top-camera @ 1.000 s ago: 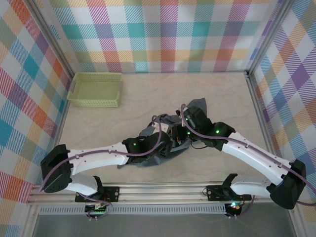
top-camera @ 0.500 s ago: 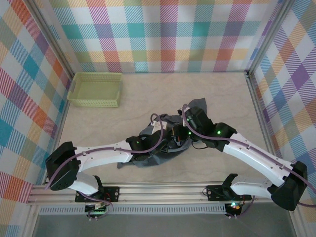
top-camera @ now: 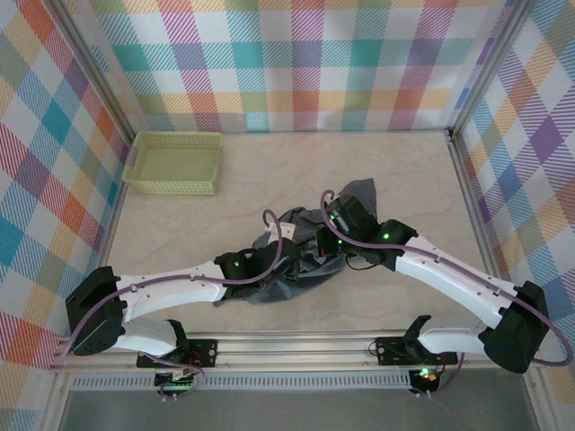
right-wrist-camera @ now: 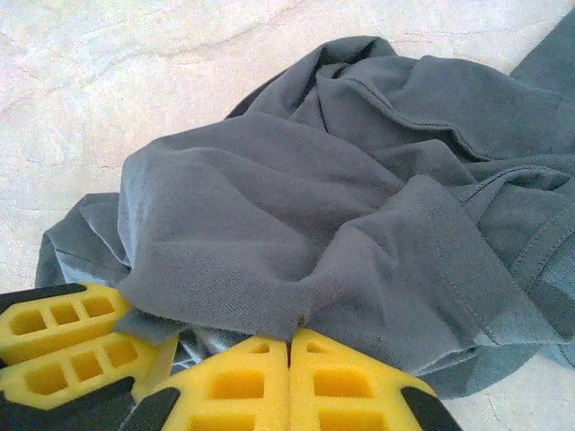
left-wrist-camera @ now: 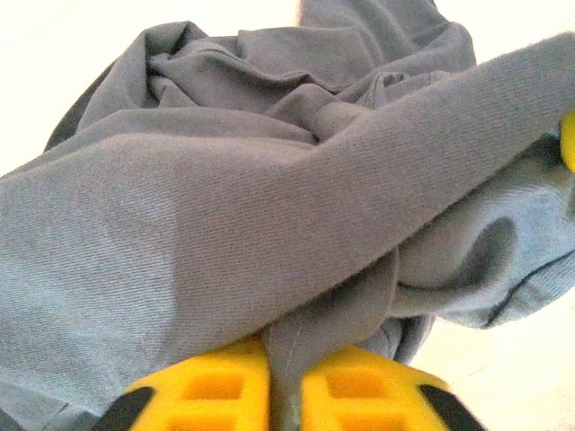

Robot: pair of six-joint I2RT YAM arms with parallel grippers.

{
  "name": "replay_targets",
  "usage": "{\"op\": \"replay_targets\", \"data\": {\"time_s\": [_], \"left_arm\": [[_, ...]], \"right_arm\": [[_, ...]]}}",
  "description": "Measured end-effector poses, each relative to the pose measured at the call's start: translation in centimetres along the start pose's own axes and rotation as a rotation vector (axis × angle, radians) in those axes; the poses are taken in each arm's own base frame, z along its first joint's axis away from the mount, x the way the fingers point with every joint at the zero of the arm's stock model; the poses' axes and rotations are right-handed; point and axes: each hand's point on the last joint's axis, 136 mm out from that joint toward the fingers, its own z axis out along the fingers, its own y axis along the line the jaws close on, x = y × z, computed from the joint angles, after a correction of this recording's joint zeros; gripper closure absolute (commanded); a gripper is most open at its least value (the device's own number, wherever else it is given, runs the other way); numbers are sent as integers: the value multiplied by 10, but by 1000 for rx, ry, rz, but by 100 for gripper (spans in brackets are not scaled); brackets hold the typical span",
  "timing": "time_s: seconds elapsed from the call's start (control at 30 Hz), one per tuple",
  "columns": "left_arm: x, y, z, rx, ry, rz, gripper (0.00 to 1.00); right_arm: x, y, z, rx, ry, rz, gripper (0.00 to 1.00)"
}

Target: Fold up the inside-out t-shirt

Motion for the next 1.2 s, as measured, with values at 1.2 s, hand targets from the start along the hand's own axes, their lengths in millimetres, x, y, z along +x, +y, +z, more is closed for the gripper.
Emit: {"op": "replay_targets", "data": {"time_s": [1.2], "left_arm": [[7, -8, 18, -8, 57, 25, 85]], "right_arm": [[9, -10, 14, 57, 44, -4, 100]]}}
